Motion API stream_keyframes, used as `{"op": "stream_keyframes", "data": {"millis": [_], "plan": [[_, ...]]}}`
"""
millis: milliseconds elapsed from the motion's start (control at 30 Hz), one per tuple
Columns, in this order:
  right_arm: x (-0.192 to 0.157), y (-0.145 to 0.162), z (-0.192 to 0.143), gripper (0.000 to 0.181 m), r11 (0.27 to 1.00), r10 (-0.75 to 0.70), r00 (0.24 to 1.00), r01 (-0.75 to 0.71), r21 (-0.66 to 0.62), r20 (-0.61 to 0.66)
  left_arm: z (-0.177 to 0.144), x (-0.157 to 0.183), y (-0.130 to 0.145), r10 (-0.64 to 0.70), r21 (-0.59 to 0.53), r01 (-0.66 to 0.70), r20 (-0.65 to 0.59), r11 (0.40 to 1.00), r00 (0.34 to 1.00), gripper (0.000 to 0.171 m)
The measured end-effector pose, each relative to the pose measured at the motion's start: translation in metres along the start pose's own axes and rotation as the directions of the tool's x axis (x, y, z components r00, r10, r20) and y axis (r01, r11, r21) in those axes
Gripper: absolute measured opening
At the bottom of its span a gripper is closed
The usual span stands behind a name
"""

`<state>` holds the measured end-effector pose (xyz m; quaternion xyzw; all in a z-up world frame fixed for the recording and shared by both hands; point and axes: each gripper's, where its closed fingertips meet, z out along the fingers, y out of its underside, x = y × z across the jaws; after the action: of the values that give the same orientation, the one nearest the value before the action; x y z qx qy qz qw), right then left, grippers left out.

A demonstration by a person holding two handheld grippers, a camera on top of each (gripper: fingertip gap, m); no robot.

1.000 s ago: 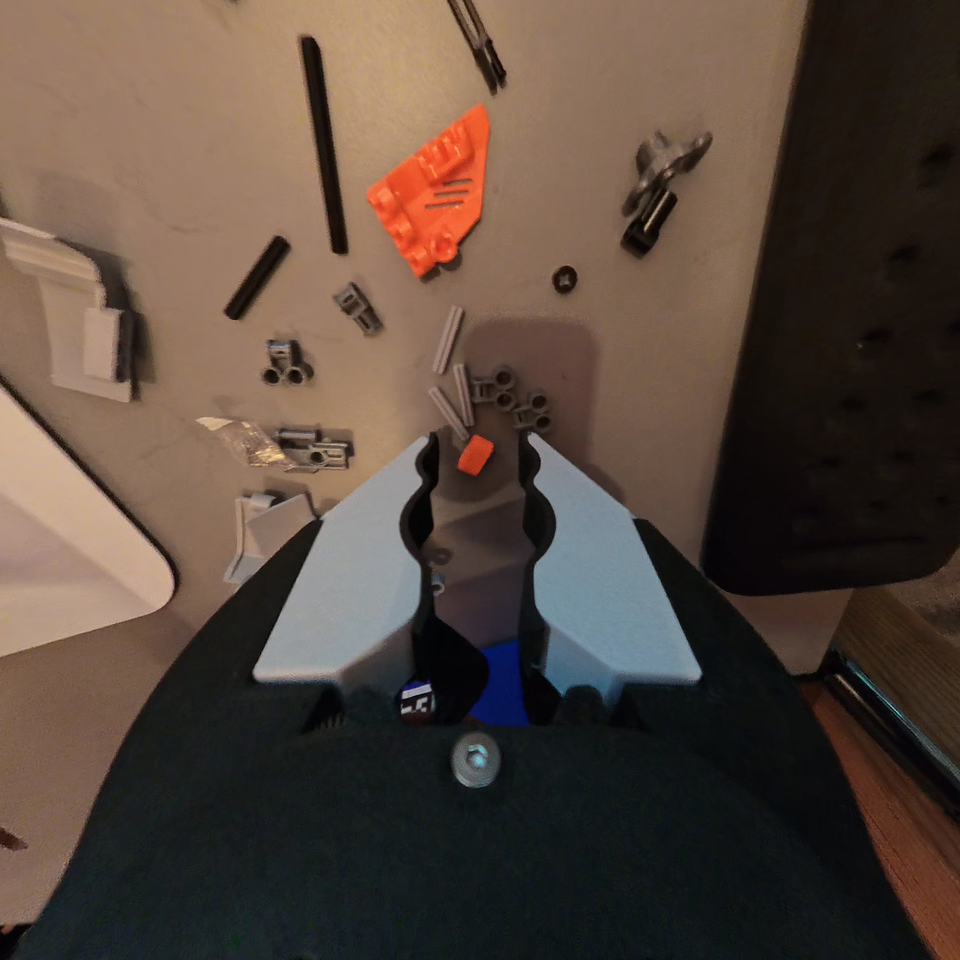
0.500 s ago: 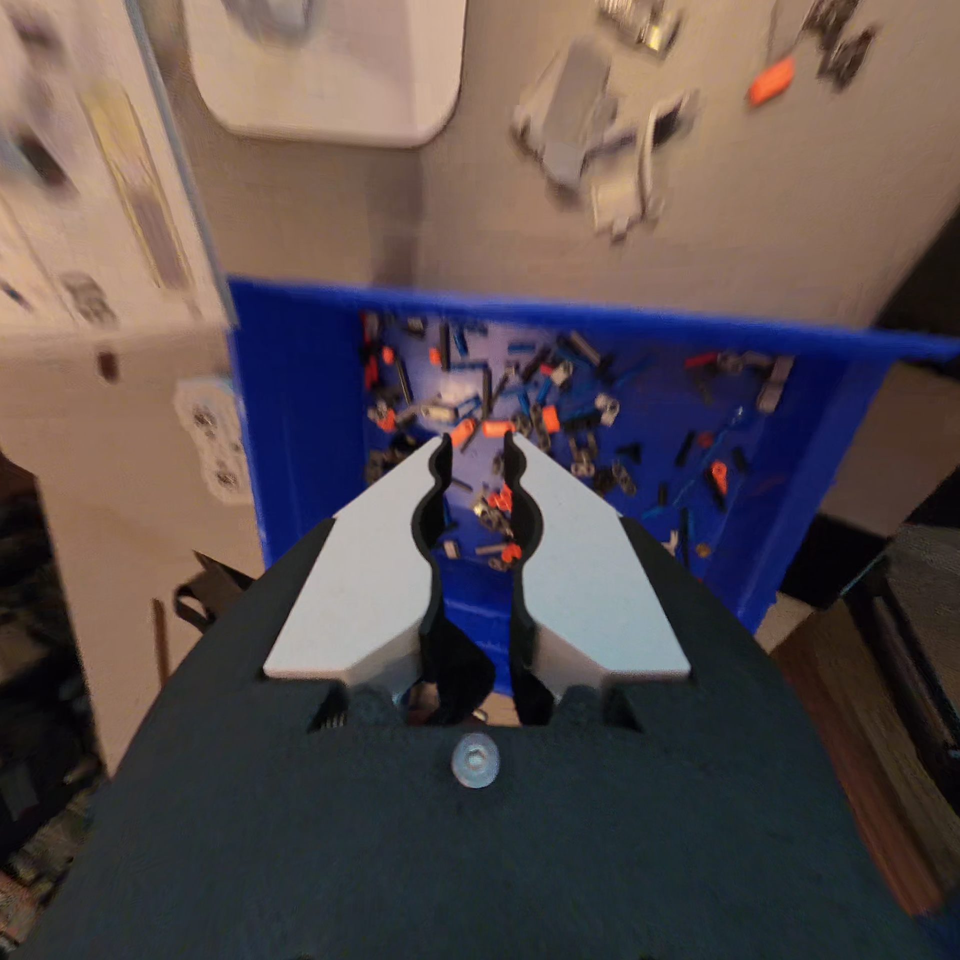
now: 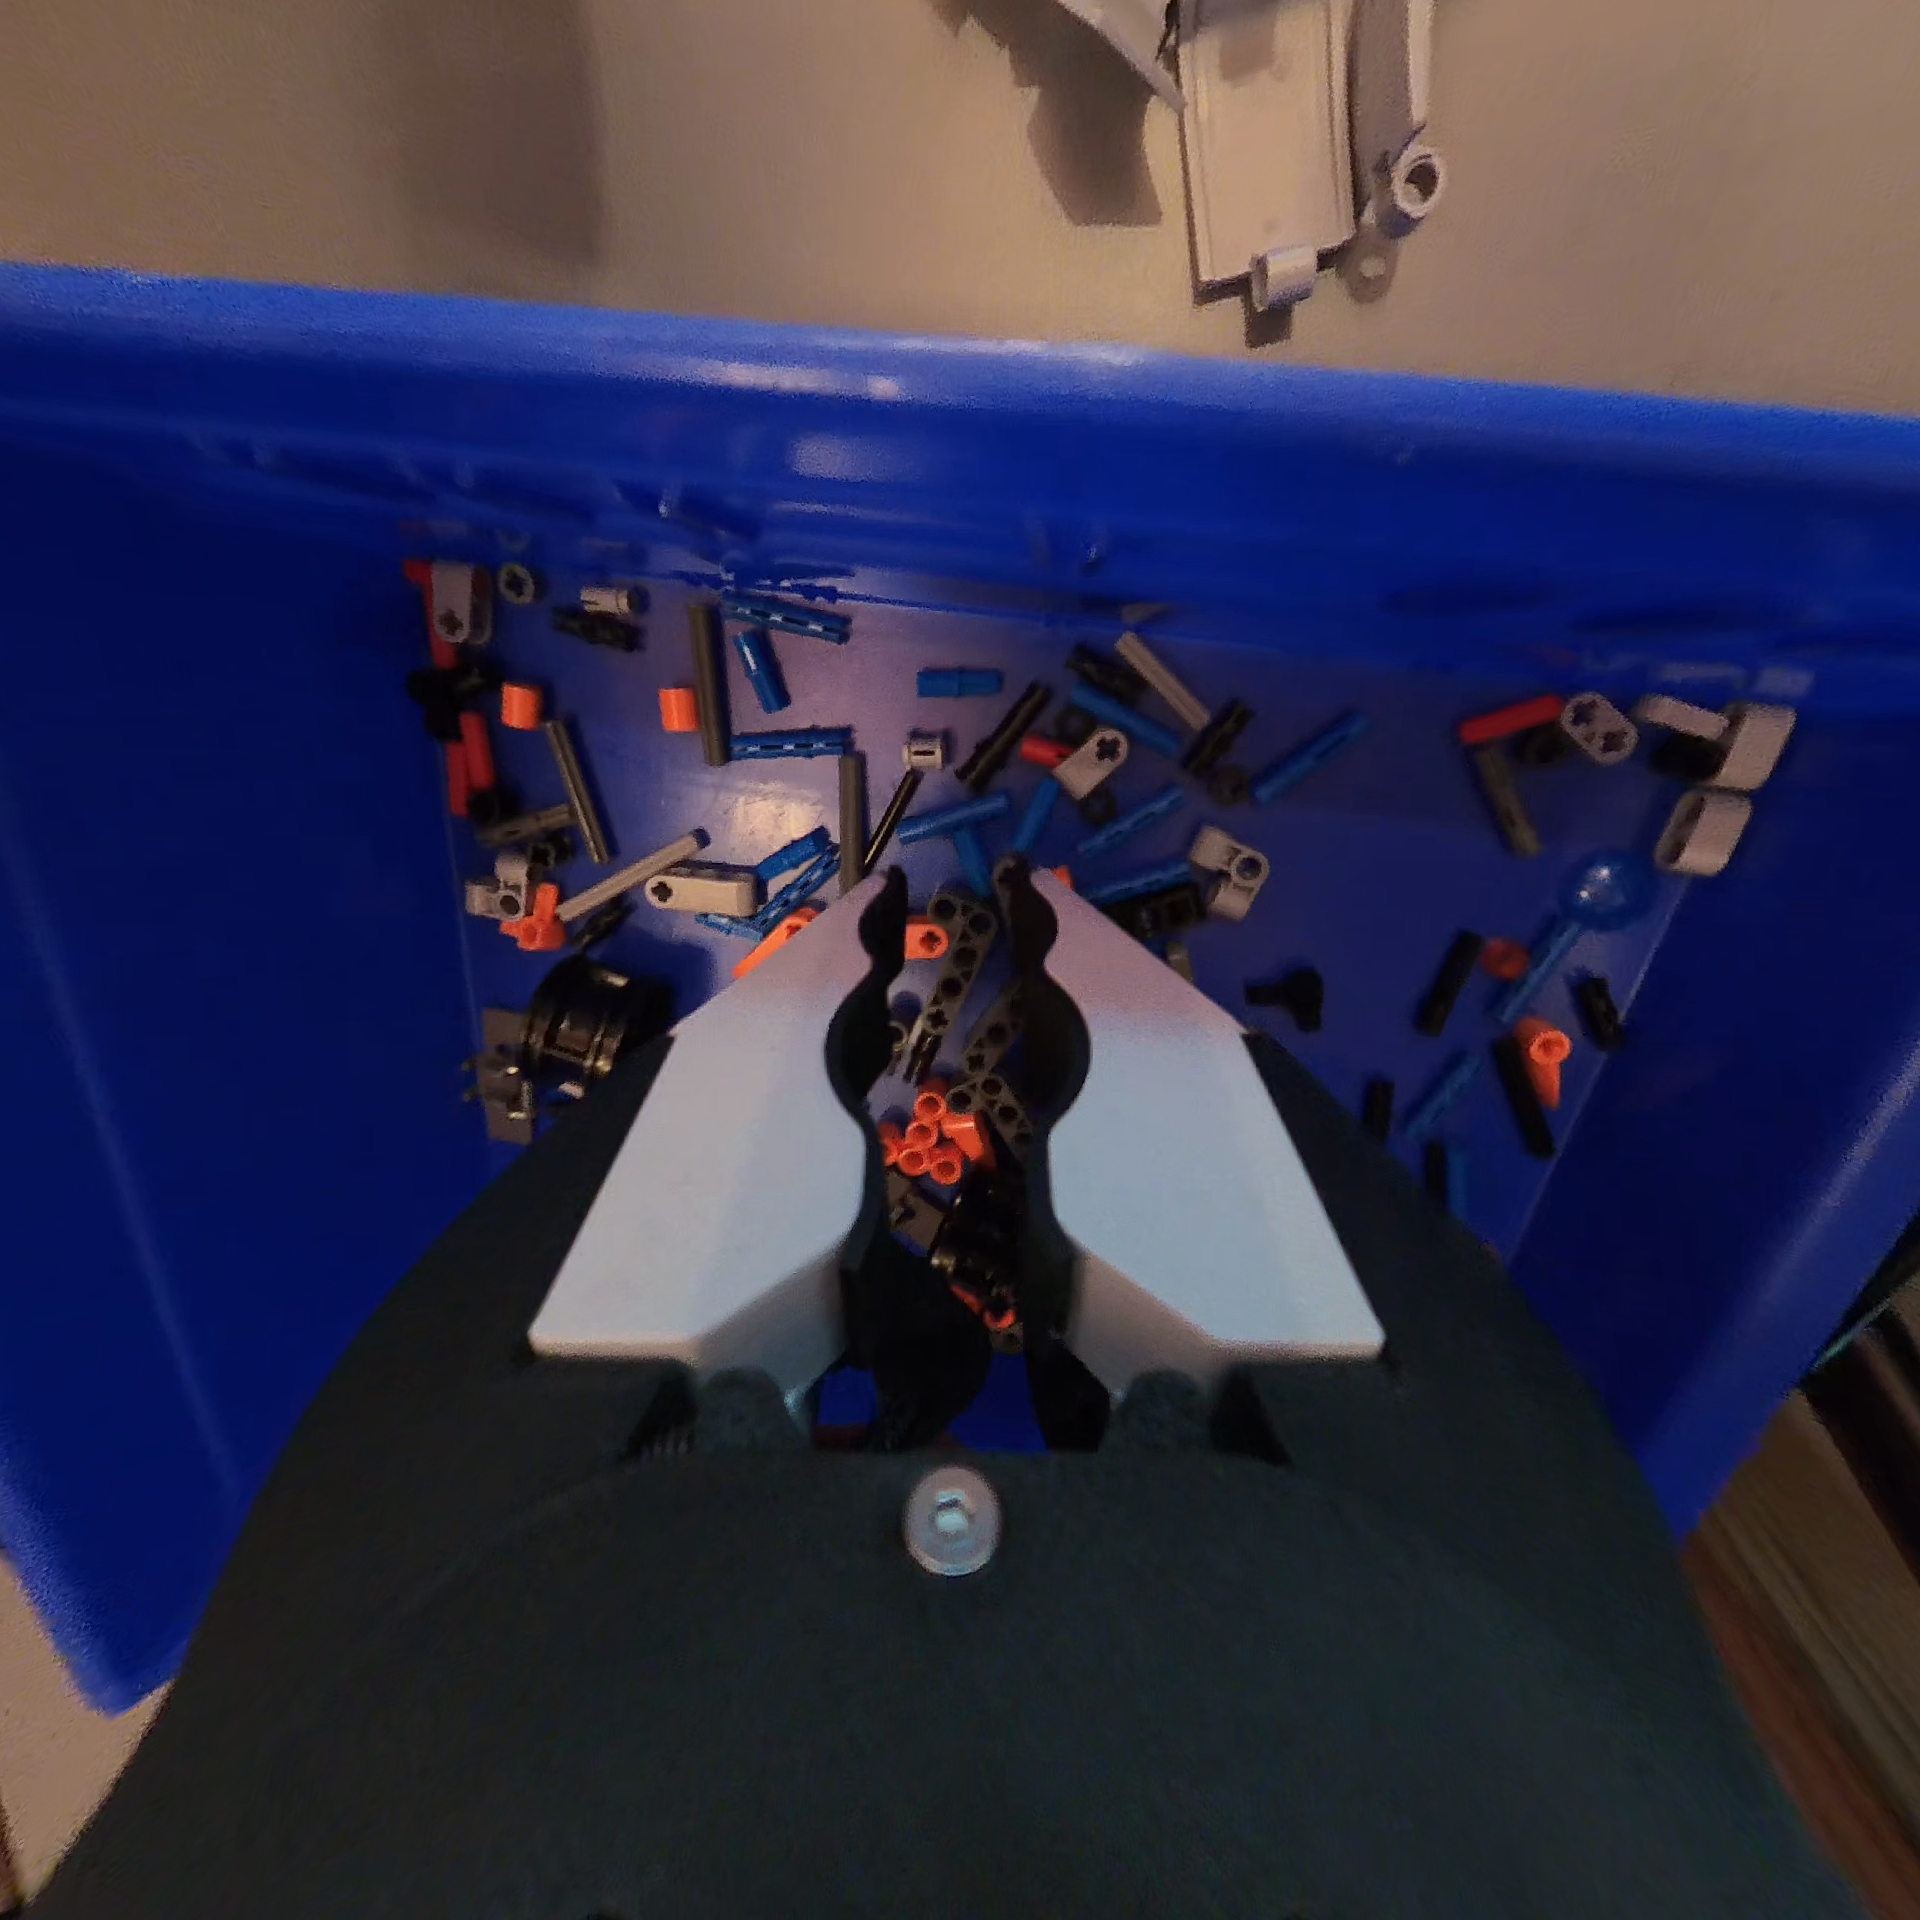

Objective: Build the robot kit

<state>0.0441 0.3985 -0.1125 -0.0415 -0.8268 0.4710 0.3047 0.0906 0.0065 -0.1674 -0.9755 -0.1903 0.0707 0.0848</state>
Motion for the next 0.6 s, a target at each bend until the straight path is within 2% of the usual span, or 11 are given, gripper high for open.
{"op": "stream_keyframes", "data": {"millis": [300,433,500,600], "plan": [[0.001,0.001,0.0,0.005,1.0,0.002,1.0,-0.002,-0.003,-0.001,0.02,0.001,0.005,-0.171,0.002,0.171,-0.074,0.985,0.982,0.009],[0.0,0.001,0.001,0.005,1.0,0.001,1.0,-0.001,-0.002,0.001,0.02,0.001,0.006,-0.178,-0.01,0.177,-0.067,0.984,0.982,0.003],[0.0,-0.001,0.0,0.005,1.0,0.001,1.0,-0.001,0.003,0.002,0.016,-0.001,0.007,-0.168,-0.011,0.168,-0.048,0.986,0.985,0.003],[0.0,-0.006,-0.001,0.005,1.0,-0.006,1.0,0.006,0.016,0.0,-0.007,-0.008,-0.001,-0.172,0.034,0.172,-0.005,0.985,0.985,0.002]]}}
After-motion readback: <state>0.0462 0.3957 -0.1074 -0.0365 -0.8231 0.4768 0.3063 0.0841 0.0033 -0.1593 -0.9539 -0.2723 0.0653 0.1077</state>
